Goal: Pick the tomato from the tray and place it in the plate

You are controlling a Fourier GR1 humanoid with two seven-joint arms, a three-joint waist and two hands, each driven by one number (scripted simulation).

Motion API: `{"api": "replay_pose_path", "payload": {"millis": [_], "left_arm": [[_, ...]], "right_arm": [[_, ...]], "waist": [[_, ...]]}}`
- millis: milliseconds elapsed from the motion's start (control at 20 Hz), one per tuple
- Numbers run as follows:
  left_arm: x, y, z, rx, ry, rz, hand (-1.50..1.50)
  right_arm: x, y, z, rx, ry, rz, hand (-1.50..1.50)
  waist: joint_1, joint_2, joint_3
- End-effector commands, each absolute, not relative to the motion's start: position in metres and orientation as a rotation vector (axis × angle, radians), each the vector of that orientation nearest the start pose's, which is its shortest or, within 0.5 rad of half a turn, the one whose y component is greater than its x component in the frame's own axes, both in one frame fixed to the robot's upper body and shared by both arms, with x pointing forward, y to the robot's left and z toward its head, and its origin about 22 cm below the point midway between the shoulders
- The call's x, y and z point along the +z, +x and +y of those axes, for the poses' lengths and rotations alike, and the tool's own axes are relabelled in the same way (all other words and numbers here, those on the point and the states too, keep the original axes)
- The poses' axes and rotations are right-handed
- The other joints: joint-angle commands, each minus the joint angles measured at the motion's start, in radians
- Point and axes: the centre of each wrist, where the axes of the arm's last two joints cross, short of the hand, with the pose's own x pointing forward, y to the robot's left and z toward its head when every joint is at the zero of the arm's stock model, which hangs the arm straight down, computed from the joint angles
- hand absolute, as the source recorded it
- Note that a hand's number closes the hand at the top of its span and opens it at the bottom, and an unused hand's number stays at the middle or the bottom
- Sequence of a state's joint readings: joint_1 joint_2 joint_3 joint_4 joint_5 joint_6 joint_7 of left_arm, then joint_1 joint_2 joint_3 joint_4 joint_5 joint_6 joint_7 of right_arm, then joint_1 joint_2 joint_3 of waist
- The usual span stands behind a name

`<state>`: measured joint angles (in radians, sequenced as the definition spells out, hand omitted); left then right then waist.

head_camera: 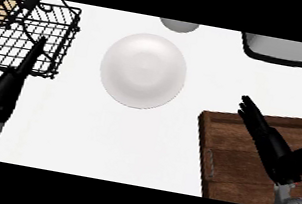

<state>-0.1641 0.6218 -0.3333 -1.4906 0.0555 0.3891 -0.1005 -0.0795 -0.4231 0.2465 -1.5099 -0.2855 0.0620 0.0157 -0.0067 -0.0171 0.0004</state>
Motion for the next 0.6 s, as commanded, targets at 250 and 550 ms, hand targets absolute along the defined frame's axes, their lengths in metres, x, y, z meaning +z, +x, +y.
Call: {"api": "replay_pose_path", "payload": {"millis": [250,550], "left_arm": [[0.056,0.29,0.265,-0.222,0.295,-1.618,0.0],[0.047,0.289,0.26,-0.189,0.237,-1.558,0.0]], "right_arm": [[0.105,0.289,-0.271,-0.033,0.108,-1.686,-1.5],[0.031,0.237,-0.274,0.311,-0.359,-1.58,-1.5]], "waist": [[-0.003,0.015,-0.001],[-0.016,0.014,0.0]]}}
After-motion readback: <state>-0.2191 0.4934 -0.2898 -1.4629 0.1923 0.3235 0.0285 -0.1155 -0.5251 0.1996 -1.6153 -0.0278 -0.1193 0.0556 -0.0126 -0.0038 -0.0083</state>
